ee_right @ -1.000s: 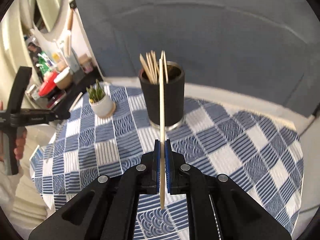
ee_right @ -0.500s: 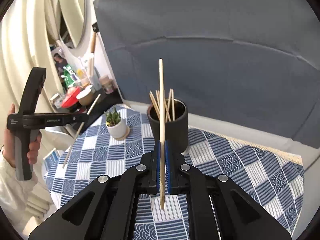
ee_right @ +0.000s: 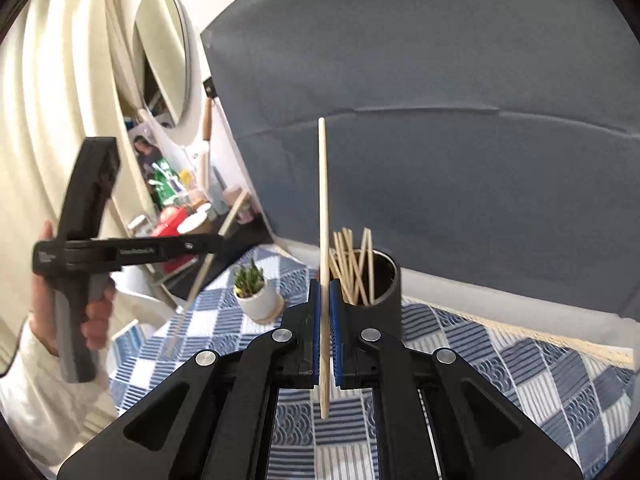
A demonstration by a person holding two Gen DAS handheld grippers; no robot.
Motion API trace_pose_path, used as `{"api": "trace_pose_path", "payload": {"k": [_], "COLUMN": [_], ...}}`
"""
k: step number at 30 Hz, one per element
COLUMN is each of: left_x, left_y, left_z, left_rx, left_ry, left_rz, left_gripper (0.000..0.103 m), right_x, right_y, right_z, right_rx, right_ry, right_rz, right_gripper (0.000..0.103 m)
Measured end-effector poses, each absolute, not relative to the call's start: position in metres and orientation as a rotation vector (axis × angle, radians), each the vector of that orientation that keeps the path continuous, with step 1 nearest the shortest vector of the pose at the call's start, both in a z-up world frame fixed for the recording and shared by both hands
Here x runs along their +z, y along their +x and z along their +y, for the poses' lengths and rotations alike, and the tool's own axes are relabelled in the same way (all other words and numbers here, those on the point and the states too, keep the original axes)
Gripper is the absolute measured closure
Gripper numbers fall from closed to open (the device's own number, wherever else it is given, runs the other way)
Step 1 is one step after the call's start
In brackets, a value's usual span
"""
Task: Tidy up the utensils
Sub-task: 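Lift and carry both held chopsticks upright over the black cup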
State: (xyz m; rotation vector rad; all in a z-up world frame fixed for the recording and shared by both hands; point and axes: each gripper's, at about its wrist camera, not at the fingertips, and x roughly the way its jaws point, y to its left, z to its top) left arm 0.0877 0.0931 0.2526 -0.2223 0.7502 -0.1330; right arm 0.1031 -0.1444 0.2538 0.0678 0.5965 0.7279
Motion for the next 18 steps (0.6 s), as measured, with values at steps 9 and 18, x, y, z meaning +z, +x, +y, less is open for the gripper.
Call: {"api": "trace_pose_path", "payload": {"k": [9,18], "left_x": [0.252,0.256], "left_y": [0.140,0.179], "left_z": [0.077,0.076], "left_rx": [-0.177,-0.243], "left_ry": [-0.221,-0.304], "left_rz": [0.713,0.601], "left_gripper": [0.098,0.098], "right_x": [0.236,0.218], "right_y": [0.163,0.202], "right_z": [-0.134,-0.115], "right_rx": [0.815,0.879], "right_ry": [0.125,0.142], "right_rz": [0.603,0.576], "right_gripper": [0.098,0.098]}}
